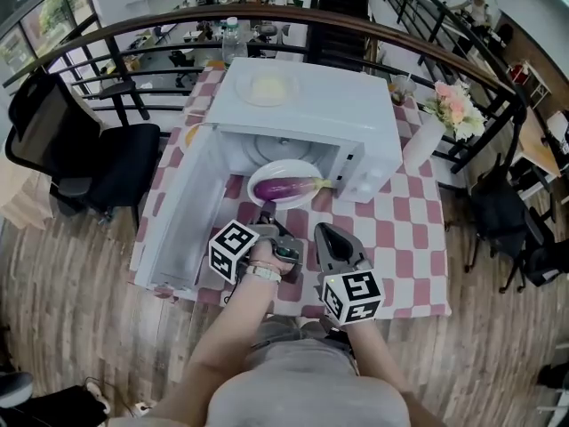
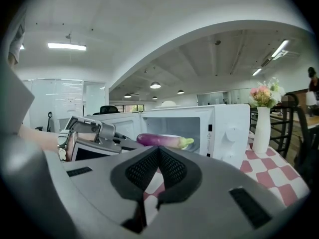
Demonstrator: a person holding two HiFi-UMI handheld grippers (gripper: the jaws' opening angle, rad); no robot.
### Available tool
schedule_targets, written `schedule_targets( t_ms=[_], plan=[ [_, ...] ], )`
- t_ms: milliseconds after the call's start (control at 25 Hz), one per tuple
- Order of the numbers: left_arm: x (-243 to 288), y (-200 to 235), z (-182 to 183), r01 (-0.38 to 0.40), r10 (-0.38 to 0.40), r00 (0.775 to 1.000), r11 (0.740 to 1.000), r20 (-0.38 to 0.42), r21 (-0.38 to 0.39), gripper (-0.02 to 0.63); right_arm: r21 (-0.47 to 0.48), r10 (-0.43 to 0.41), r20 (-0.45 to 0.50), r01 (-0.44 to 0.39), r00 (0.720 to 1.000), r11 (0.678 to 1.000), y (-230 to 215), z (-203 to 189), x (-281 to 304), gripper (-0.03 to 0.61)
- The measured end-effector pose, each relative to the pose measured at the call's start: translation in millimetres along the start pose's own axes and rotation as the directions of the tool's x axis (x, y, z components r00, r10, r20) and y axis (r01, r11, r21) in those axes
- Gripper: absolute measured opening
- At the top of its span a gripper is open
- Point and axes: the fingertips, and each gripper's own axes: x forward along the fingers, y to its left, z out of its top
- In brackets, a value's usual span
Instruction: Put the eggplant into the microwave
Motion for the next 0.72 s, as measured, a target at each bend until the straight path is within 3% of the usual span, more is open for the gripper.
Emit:
schedule_targets(
  t_ms=[320,720],
  plan=[
    [36.1,16.5,15.5,-0.024,0.025,0.999,1.000,-0.021,0.017,0.014,-0.019,0.005,-0.019,-0.005,1.000,1.000,-0.9,-7.7,23.9,0.025],
    [61.5,26.9,29.3,-0.054,0.054,0.998,0.999,-0.014,0.010,0.014,0.030,-0.025,-0.035,0.026,0.999,0.999,-13.2,-29.0,48.9,0.025]
  ],
)
